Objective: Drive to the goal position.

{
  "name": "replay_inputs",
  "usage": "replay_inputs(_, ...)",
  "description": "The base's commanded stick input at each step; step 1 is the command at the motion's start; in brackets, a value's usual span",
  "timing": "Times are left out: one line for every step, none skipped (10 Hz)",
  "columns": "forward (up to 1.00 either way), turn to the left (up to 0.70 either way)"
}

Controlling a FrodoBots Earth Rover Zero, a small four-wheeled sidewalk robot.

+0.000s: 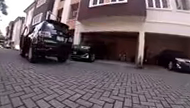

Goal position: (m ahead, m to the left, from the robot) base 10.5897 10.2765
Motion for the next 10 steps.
replay_inputs(0.0,0.7)
replay_inputs(0.0,0.7)
replay_inputs(0.0,0.7)
replay_inputs(0.0,0.7)
replay_inputs(0.0,0.7)
replay_inputs(0.0,0.7)
replay_inputs(0.0,0.7)
replay_inputs(0.0,0.7)
replay_inputs(0.0,0.7)
replay_inputs(0.26,0.57)
